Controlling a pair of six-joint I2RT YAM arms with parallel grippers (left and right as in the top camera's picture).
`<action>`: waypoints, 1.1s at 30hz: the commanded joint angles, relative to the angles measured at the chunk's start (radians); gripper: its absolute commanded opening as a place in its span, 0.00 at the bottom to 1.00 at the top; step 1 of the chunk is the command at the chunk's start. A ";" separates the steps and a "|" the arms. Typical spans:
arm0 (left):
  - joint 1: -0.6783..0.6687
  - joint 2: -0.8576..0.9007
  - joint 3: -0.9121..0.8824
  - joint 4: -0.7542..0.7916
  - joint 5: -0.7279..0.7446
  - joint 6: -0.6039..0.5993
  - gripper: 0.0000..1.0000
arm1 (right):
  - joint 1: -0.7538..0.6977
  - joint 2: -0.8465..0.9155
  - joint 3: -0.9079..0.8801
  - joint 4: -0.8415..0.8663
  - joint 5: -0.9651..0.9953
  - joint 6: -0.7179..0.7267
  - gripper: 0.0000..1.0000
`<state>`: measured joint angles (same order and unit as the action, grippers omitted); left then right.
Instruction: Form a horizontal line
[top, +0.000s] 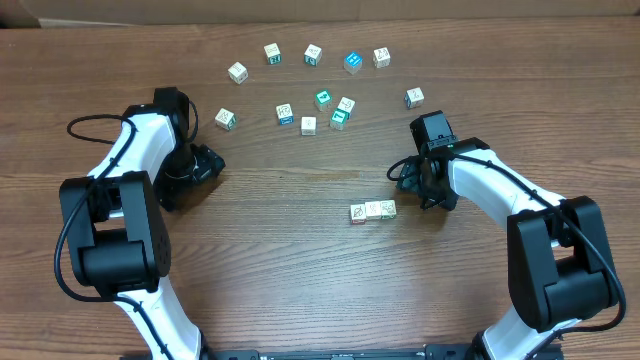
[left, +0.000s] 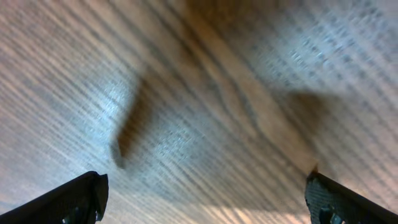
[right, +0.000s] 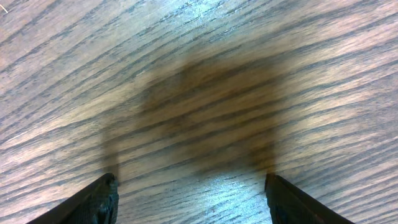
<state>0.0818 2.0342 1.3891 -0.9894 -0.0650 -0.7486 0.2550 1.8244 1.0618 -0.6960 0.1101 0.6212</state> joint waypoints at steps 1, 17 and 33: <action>-0.004 -0.006 -0.006 0.011 -0.021 0.011 0.99 | -0.009 0.029 -0.027 0.007 0.005 0.000 0.74; -0.004 -0.006 -0.006 0.034 -0.020 0.011 1.00 | -0.009 0.029 -0.027 -0.012 0.002 0.000 0.87; -0.004 -0.006 -0.006 0.034 -0.020 0.011 1.00 | -0.009 0.029 -0.027 -0.003 0.006 -0.001 0.99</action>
<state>0.0818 2.0342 1.3891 -0.9562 -0.0650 -0.7486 0.2550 1.8244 1.0603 -0.7033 0.1211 0.6170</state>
